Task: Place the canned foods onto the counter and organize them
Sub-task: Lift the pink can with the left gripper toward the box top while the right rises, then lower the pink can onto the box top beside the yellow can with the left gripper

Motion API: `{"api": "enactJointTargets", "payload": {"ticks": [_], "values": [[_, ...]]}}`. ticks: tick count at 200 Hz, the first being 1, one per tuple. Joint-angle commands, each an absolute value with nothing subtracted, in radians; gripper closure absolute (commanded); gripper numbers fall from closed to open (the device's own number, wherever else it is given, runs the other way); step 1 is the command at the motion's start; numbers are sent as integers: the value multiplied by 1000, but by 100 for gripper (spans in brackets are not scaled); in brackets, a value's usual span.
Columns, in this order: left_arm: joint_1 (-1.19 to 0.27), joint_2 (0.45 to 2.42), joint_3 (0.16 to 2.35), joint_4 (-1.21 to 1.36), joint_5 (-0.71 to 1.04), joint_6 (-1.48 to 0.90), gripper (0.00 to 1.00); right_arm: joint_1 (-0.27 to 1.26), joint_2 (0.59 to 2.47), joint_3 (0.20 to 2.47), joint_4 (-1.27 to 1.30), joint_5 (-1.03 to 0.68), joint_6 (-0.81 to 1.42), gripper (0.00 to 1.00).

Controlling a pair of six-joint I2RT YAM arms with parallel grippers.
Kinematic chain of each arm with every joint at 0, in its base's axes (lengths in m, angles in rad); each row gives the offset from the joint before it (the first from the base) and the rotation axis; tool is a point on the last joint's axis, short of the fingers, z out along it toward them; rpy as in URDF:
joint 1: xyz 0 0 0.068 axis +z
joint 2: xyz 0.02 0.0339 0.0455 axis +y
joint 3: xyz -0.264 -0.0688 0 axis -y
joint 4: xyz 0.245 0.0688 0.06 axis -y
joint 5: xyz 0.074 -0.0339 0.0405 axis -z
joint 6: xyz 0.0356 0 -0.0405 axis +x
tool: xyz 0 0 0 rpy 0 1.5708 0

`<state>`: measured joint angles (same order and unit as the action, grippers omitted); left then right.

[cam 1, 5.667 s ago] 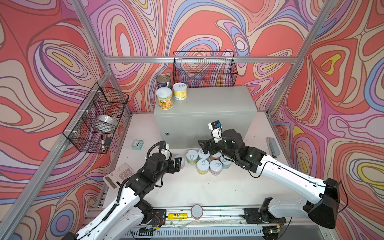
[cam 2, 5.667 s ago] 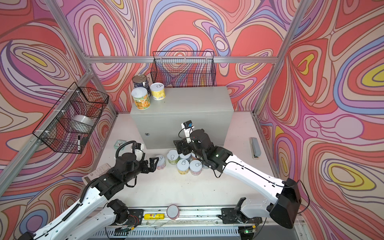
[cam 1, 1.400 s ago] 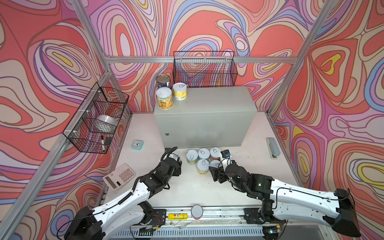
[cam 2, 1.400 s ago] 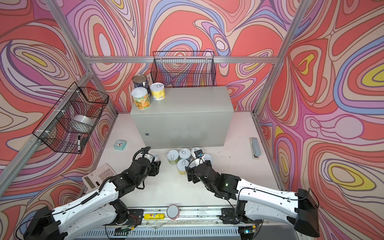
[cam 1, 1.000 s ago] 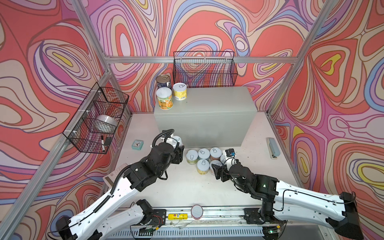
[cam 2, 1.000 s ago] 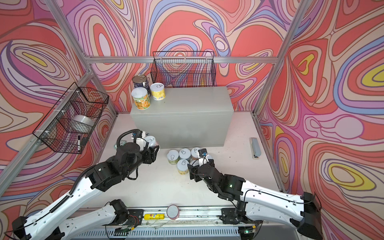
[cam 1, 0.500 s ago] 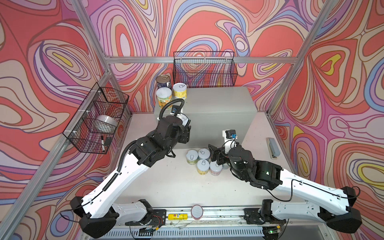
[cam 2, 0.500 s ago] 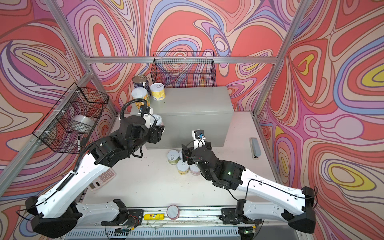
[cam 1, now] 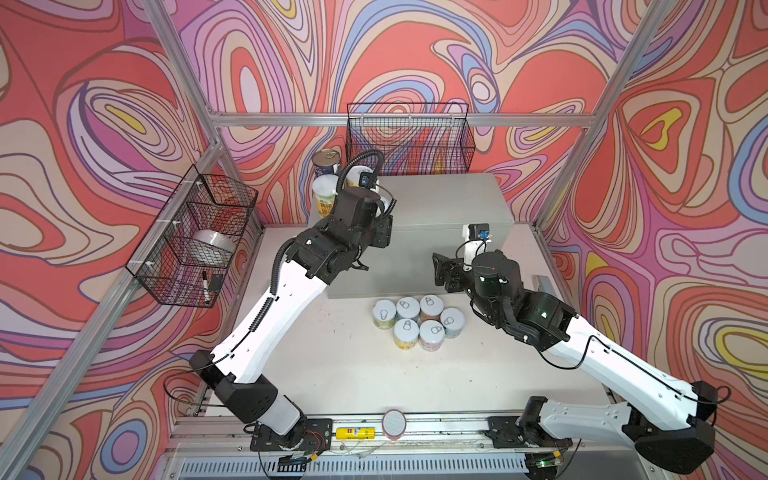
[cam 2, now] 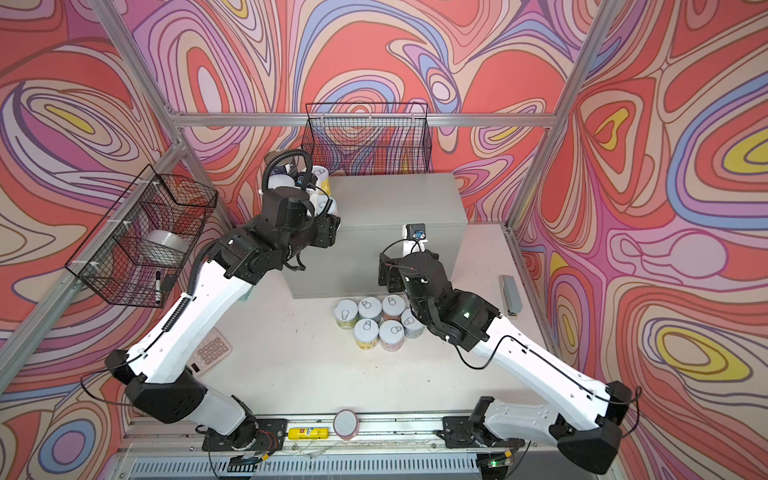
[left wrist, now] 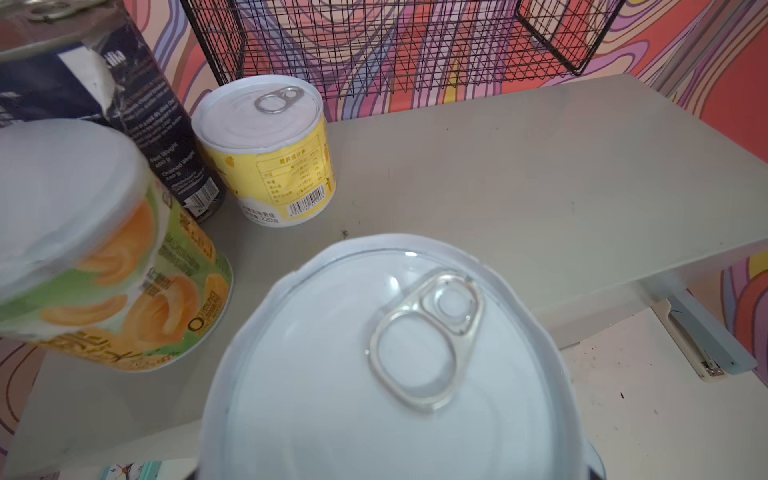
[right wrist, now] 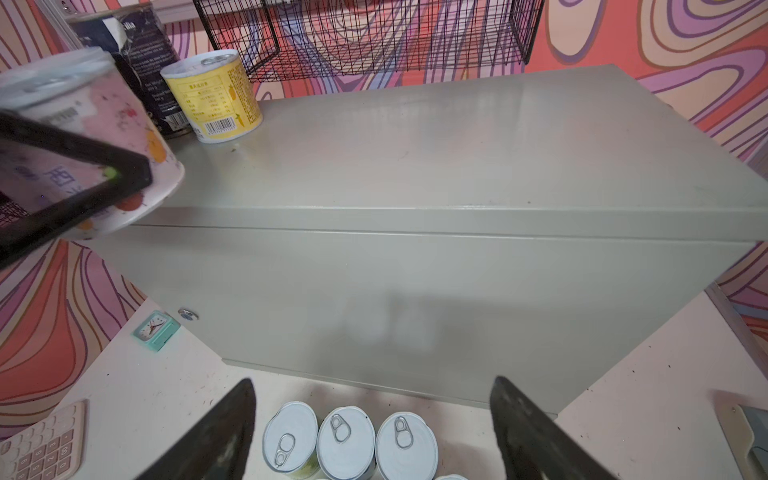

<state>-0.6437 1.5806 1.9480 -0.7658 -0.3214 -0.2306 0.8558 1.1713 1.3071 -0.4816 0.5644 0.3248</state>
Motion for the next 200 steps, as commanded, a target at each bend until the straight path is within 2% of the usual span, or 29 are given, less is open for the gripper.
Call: {"api": "enactJointTargets", "payload": {"ticks": [1,82,151,155,162,168,182,200], "values": [[-621,1610,2035,-736,-291,-213,100,831,1191,1357,-466,528,284,9],[-585,1770,2181,-770,-266,-216,100,772,1265,1449,-408,459,208,8],[-579,1811,2204,-790,-289,-220,100,754,1322,1481,-392,440,192,7],[-579,1812,2204,-791,-292,-220,96,753,1324,1480,-390,438,192,7],[-579,1813,2205,-793,-293,-219,83,752,1328,1475,-384,434,193,7],[-579,1815,2207,-795,-294,-218,66,751,1331,1472,-381,431,193,7],[-579,1812,2207,-798,-296,-216,40,749,1335,1465,-371,430,195,6],[-578,1797,2184,-780,-296,-210,25,748,1340,1462,-361,428,192,7]]}}
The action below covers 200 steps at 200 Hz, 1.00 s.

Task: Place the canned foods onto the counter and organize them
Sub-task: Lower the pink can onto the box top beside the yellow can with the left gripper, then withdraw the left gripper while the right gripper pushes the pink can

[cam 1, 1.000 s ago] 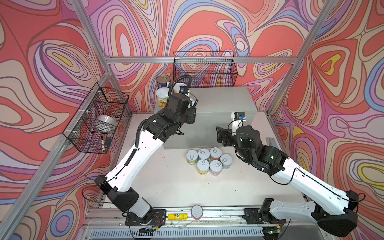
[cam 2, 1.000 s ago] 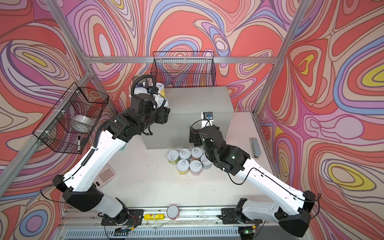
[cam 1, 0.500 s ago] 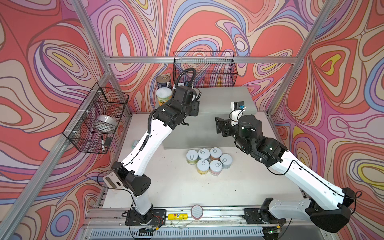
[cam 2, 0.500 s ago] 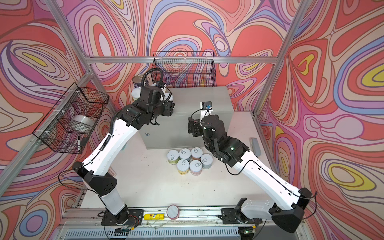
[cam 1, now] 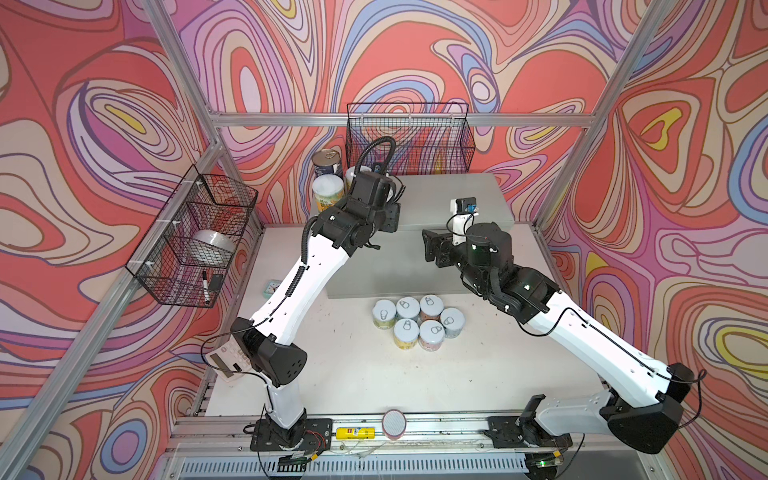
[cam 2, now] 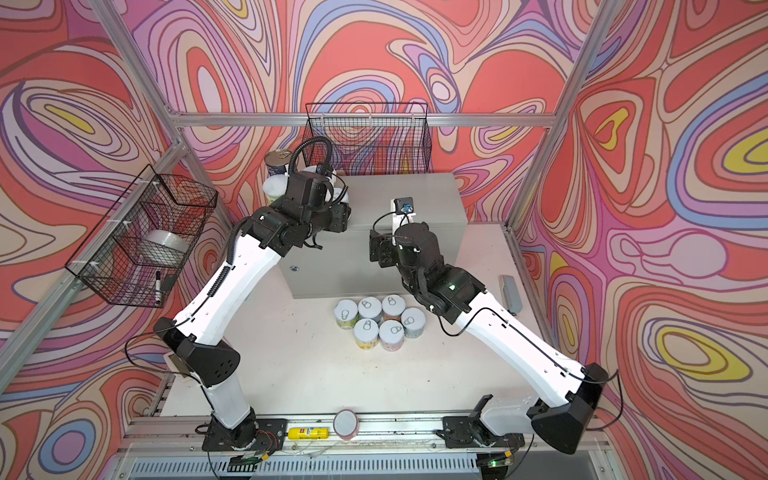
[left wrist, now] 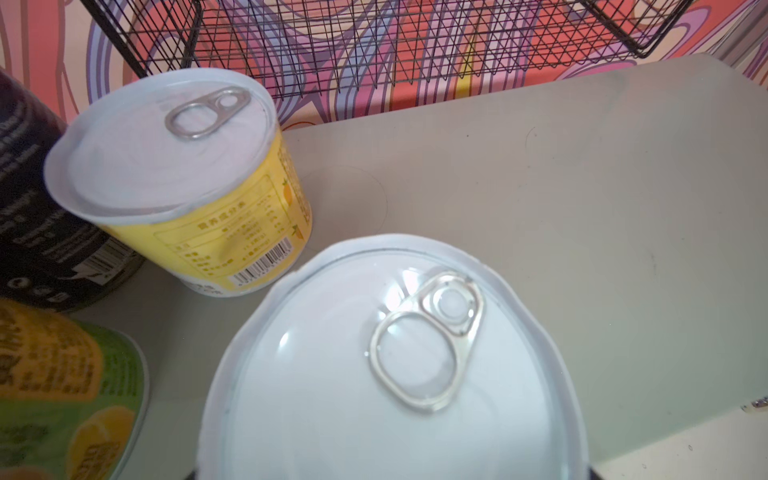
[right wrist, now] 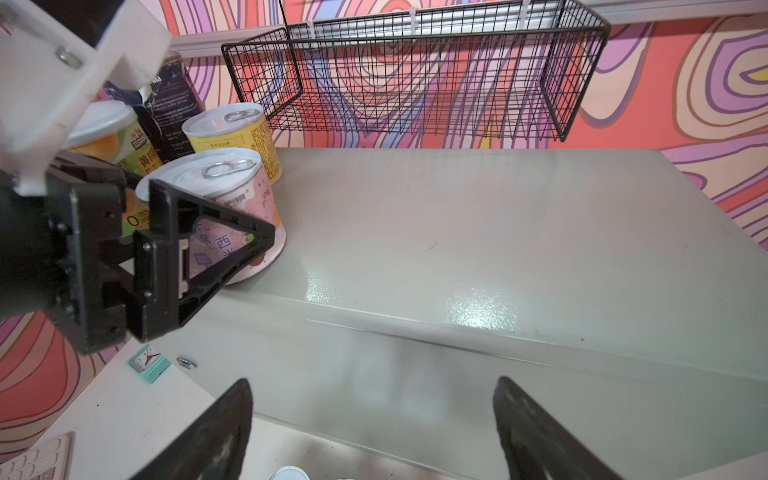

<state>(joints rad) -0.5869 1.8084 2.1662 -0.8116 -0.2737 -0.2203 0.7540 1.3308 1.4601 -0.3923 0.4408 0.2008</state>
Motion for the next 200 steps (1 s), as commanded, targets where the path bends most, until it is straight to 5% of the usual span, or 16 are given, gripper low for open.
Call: {"api": "enactJointTargets", "payload": {"ticks": [1,26,132,200], "values": [[-579,1797,2184,-779,-295,-209,24,748,1341,1463,-362,427,191,7],[-577,1795,2192,-781,-302,-199,0,747,1341,1463,-361,414,198,7],[-571,1744,2253,-728,-267,-134,1,747,1421,1492,-291,388,189,7],[-571,1479,2090,-669,-308,-39,1,734,1513,1602,-263,351,157,7]]}}
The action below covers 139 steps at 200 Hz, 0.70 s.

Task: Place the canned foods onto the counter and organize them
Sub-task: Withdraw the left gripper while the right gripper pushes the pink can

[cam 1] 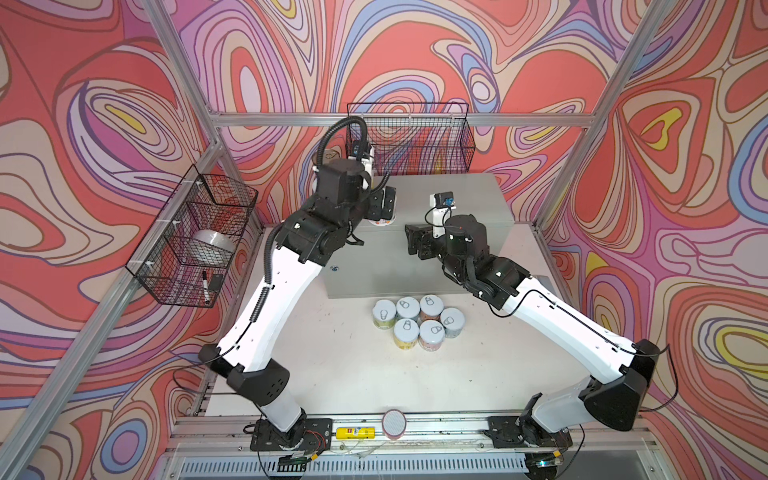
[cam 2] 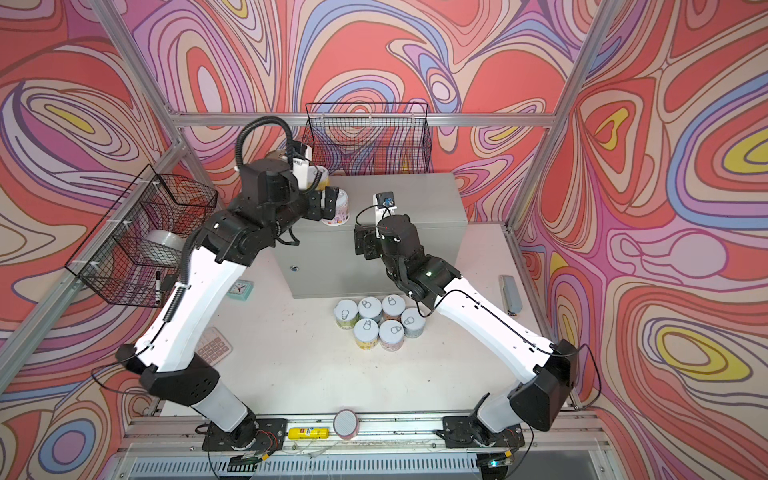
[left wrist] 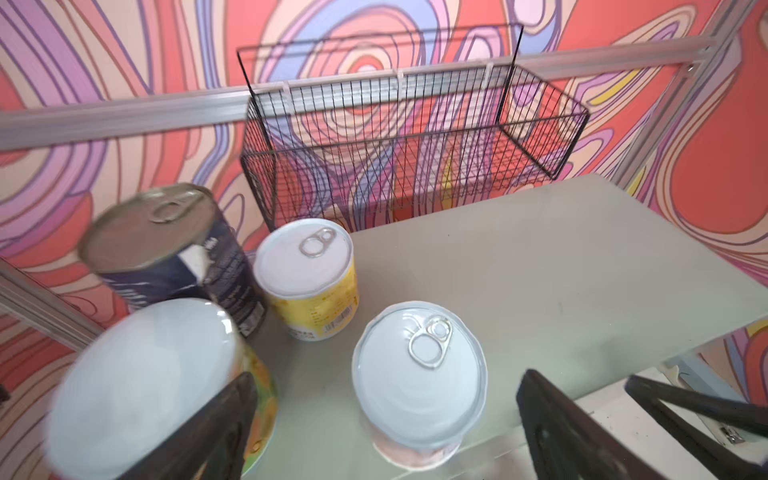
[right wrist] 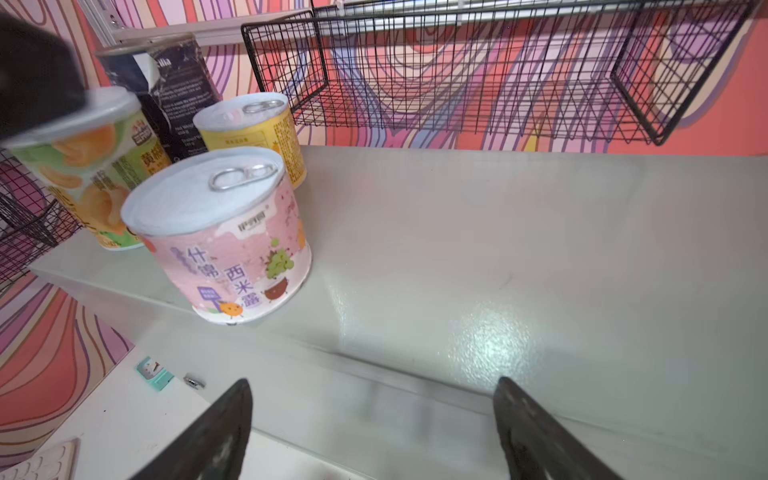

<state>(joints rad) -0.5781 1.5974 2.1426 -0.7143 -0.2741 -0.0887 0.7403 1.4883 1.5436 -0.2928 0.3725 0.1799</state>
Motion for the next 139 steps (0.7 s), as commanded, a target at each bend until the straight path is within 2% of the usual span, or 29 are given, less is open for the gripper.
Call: {"api": "enactJointTargets", "payload": {"ticks": [1,64,139], "values": [[-571,1475,2086,-669,-311,-39,1,735,1514,1605,-264,351,156,7],[-571,1182,1750,-625,-397,-69,2,731,1619,1714,-282,328,140,7],[-571,1030,1513,-674,-399,-156,2,732,1663,1760,-317,438,141,7]]}}
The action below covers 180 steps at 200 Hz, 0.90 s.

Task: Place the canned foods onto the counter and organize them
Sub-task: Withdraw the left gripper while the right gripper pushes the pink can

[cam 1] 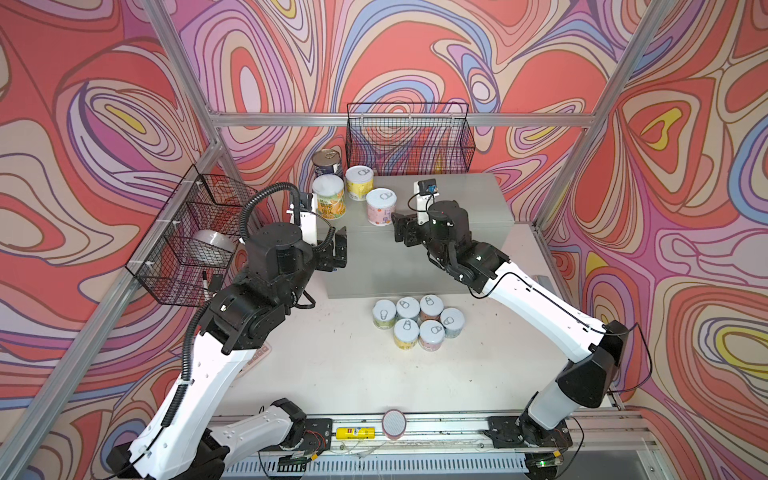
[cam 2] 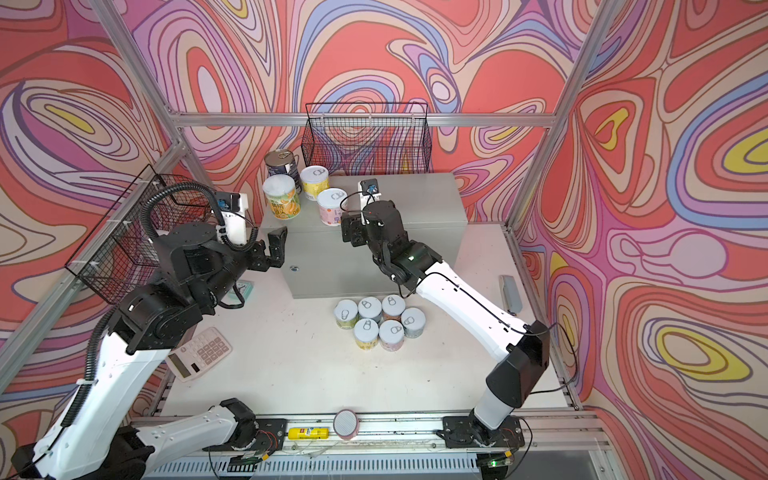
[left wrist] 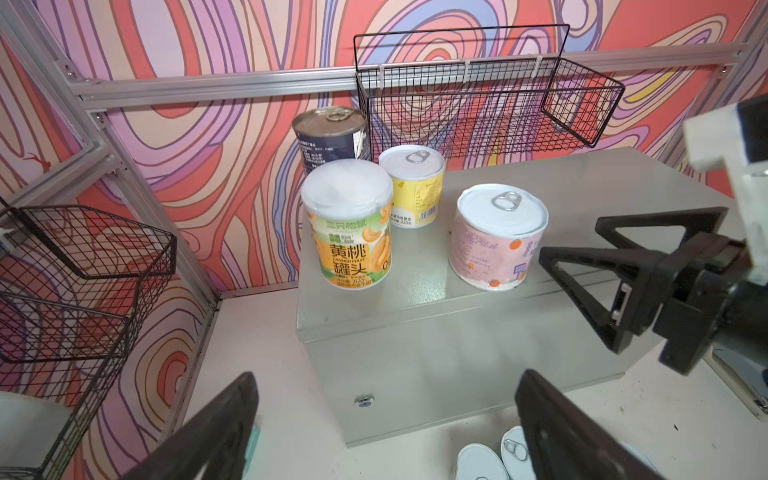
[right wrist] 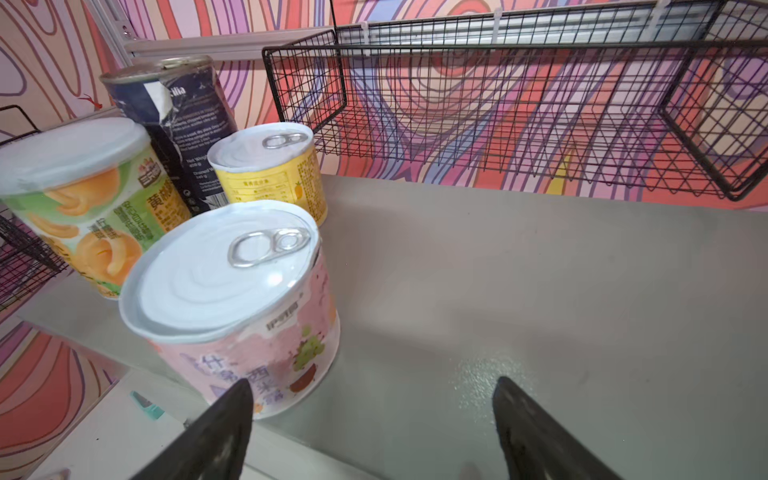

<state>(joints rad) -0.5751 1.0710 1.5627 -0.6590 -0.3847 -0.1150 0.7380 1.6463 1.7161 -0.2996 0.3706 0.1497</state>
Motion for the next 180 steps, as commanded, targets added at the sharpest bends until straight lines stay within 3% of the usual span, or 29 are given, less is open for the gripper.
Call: {"api": "enactJointTargets", "payload": {"ticks": [1,104,180], "values": [[-571,1028,1510,-674,-398,-156,2,732,1664,1761,-318,439,140,7],[-508,1024,1350,-685,-88,-276,2,729,1765,1854,-327,411,129,6],[-508,1014,1276,-661,-97,-270,3,728,1813,1878,-299,337,137,7]]}}
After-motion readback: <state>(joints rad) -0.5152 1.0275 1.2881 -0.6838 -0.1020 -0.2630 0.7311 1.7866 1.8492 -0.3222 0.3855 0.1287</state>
